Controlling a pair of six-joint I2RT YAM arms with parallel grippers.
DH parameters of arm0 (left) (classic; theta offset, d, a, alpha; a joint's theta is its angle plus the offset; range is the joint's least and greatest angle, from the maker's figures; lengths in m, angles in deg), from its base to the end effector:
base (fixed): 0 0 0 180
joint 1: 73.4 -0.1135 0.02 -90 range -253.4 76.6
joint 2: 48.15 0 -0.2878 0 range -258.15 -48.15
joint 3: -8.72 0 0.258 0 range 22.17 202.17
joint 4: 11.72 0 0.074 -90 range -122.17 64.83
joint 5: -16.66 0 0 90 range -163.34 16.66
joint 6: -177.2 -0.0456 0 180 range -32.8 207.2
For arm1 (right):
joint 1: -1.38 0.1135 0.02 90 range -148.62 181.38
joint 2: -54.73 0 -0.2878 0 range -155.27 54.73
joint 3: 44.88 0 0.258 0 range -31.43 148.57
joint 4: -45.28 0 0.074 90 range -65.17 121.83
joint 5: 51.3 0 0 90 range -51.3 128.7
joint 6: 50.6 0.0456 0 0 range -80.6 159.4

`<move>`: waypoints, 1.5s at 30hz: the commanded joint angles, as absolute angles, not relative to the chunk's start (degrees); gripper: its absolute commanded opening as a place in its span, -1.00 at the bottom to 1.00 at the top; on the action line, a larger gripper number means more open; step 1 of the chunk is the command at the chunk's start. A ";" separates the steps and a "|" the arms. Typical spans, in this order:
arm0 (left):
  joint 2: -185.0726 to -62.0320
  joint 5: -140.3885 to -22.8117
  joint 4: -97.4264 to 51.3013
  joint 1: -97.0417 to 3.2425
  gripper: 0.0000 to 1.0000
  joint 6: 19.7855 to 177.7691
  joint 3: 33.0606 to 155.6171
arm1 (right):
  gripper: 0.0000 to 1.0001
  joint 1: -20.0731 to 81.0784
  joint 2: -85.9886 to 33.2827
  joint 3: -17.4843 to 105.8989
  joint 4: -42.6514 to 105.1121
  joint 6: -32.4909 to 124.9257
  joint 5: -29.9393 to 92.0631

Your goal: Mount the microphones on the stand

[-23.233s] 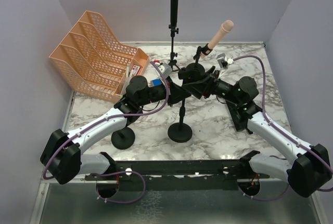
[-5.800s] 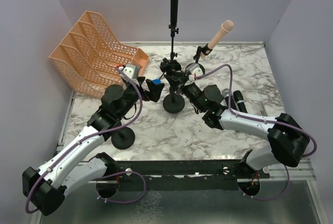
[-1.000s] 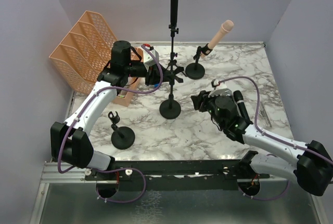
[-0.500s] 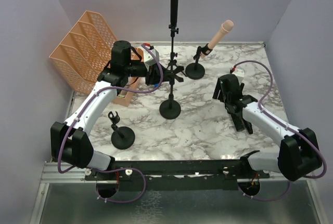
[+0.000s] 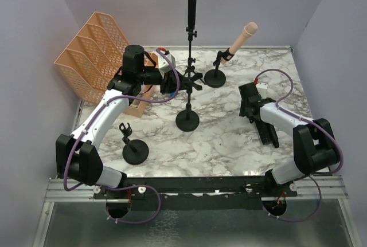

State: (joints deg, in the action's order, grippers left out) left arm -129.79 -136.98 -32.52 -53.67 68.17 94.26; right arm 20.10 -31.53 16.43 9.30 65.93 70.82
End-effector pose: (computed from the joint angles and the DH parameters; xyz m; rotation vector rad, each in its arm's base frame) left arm 0.2928 -0.1484 0.3884 1.2622 1.3033 -1.0303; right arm 0.2823 0.0701 0.1934 0.3476 2.4201 -0.4047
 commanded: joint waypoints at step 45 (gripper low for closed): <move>-129.09 -136.25 -29.83 -53.80 -1.00 68.35 93.19 | -0.84 18.07 -14.04 18.59 30.06 57.60 47.11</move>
